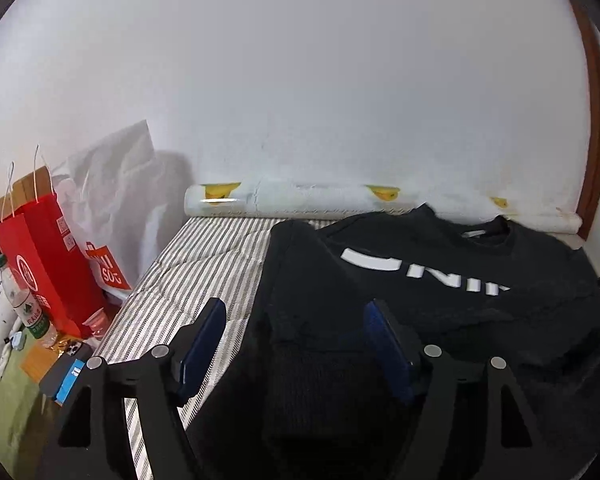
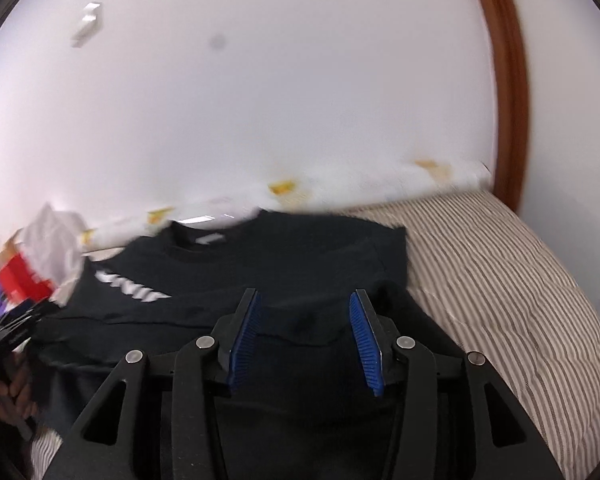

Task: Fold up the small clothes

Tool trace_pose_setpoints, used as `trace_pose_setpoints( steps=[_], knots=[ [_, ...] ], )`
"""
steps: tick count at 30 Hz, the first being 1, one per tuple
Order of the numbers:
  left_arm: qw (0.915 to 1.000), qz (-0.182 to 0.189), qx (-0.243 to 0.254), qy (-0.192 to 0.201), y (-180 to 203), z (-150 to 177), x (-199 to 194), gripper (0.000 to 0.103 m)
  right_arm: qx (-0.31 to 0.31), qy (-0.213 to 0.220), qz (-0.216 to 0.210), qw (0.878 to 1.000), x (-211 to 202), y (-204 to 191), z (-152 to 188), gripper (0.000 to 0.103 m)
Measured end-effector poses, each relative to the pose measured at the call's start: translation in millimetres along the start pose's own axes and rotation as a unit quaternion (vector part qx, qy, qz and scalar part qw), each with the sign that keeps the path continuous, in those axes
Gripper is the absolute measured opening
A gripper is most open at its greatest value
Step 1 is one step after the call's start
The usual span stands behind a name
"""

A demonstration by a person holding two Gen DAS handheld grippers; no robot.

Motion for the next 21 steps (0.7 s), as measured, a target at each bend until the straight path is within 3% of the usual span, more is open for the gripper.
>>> trace_pose_setpoints(
  steps=[4,6,8,16,21],
  knots=[
    [0.9997,0.019,-0.007,0.011,-1.7,10.4,-26.5,0.071,-0.031,-0.007,-0.059,0.998,-12.0,-30.1,19.5,0.041],
    [0.9996,0.026,-0.002,0.011,-2.0,17.6,-37.2,0.071,-0.037,-0.027,-0.078,0.996,-13.0,-39.0,34.2,0.025],
    [0.9991,0.043,0.002,0.003,-0.5,25.4,-45.3,0.071,-0.035,-0.044,-0.091,0.994,-14.4,-44.5,47.4,0.02],
    [0.9919,0.123,0.016,-0.024,15.2,48.7,-66.1,0.071,0.004,-0.08,-0.124,0.989,-14.6,-38.5,65.0,0.014],
    [0.9882,0.139,0.044,-0.047,32.1,58.7,-62.5,0.071,0.017,-0.092,-0.115,0.989,-7.4,-30.8,71.4,0.011]
  ],
)
Point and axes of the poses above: each gripper's, at about its wrist camera, not at the fingertips, and x roughly the way its jaws point, y to its right, z to its underside, the point moved 7 cm from there along x, roughly the way its jaws point, and after that the axes turned 11 degrees about -z, right-handed, at the moved point
